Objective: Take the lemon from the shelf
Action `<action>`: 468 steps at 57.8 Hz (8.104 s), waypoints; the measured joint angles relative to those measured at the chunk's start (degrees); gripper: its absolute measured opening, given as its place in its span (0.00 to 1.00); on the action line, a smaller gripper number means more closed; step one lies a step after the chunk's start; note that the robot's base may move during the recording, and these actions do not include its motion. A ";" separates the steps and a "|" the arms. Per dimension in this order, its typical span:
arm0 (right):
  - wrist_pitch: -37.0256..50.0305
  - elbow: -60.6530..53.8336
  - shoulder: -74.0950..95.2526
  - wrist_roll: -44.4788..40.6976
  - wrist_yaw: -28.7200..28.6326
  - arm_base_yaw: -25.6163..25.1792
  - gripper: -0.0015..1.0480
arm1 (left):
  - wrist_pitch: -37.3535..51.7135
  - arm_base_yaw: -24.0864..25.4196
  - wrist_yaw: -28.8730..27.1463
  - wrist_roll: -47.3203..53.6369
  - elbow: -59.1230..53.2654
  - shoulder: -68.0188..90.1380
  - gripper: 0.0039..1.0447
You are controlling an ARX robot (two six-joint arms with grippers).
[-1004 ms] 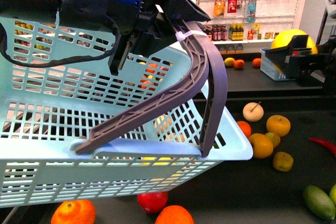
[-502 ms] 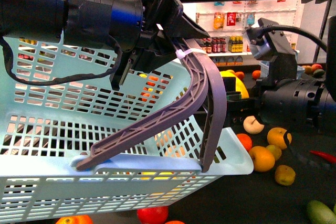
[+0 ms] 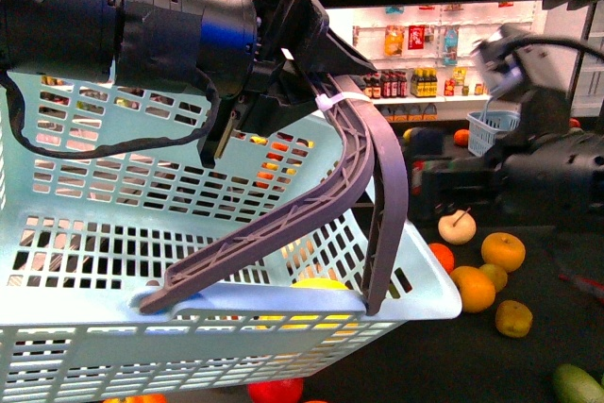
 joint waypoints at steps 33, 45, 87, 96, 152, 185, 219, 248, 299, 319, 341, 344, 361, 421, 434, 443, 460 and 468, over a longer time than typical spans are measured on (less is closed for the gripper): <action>-36.35 -30.84 -68.76 -4.42 -1.25 -25.75 0.69 | -0.02 0.00 -0.02 -0.02 -0.02 0.00 0.08; -46.05 -35.91 -88.30 -4.50 4.85 -19.50 0.36 | -0.02 0.00 0.02 -0.07 -0.02 0.00 0.08; -45.09 -44.39 -94.95 -4.61 16.92 -6.93 0.07 | -0.02 -0.04 0.04 0.02 -0.02 0.02 0.08; -44.87 -45.48 -96.02 -4.61 16.94 -6.93 0.07 | -0.02 -0.04 0.02 0.00 -0.02 0.02 0.08; -44.76 -46.73 -97.61 -4.63 16.94 -6.91 0.98 | 4.66 -0.48 -9.97 -4.85 -0.52 0.04 0.08; -44.76 -46.73 -97.68 -4.63 16.94 -6.91 0.98 | 30.21 25.77 -32.04 -31.87 -8.66 -0.13 0.08; -44.76 -46.73 -97.68 -4.63 16.94 -6.91 0.98 | 52.43 40.46 -24.74 -41.31 -9.01 10.54 0.08; -44.76 -46.73 -97.68 -4.63 16.94 -6.91 0.98 | 59.65 45.37 -17.64 -43.25 -4.83 17.88 0.08; -44.76 -46.73 -97.68 -4.63 16.96 -6.91 0.98 | 63.58 48.46 -14.21 -43.06 -3.98 24.09 0.70; -44.76 -46.73 -97.68 -4.63 16.94 -6.91 0.98 | 59.91 49.18 -13.90 -40.65 -8.55 16.98 0.93; -44.76 -46.73 -97.68 -4.63 16.94 -6.91 0.98 | 50.60 51.30 -12.15 -36.85 -16.92 6.80 0.93; -44.76 -46.73 -97.68 -4.66 16.94 -6.91 0.98 | 48.02 51.43 -12.20 -35.89 -17.99 4.61 0.93; -44.76 -46.73 -97.68 -4.63 16.94 -6.91 0.98 | 8.39 47.52 -21.31 -5.38 -23.19 -20.98 0.93; -44.76 -46.73 -97.70 -4.63 16.94 -6.91 0.98 | -17.18 23.15 -36.61 45.44 -63.04 -92.43 0.02; -44.76 -46.73 -97.70 -4.63 16.94 -6.91 0.98 | -16.90 23.15 -36.61 45.44 -64.89 -93.94 0.02; -44.76 -46.73 -97.70 -4.63 16.96 -6.91 0.98 | -16.55 23.15 -36.61 45.42 -67.52 -96.35 0.02; -44.76 -46.73 -97.70 -4.63 16.94 -6.91 0.98 | -16.52 23.15 -36.59 45.44 -67.52 -96.63 0.28; -44.76 -46.73 -97.70 -4.63 16.94 -6.91 0.98 | -16.52 23.15 -36.59 45.44 -67.52 -96.63 0.54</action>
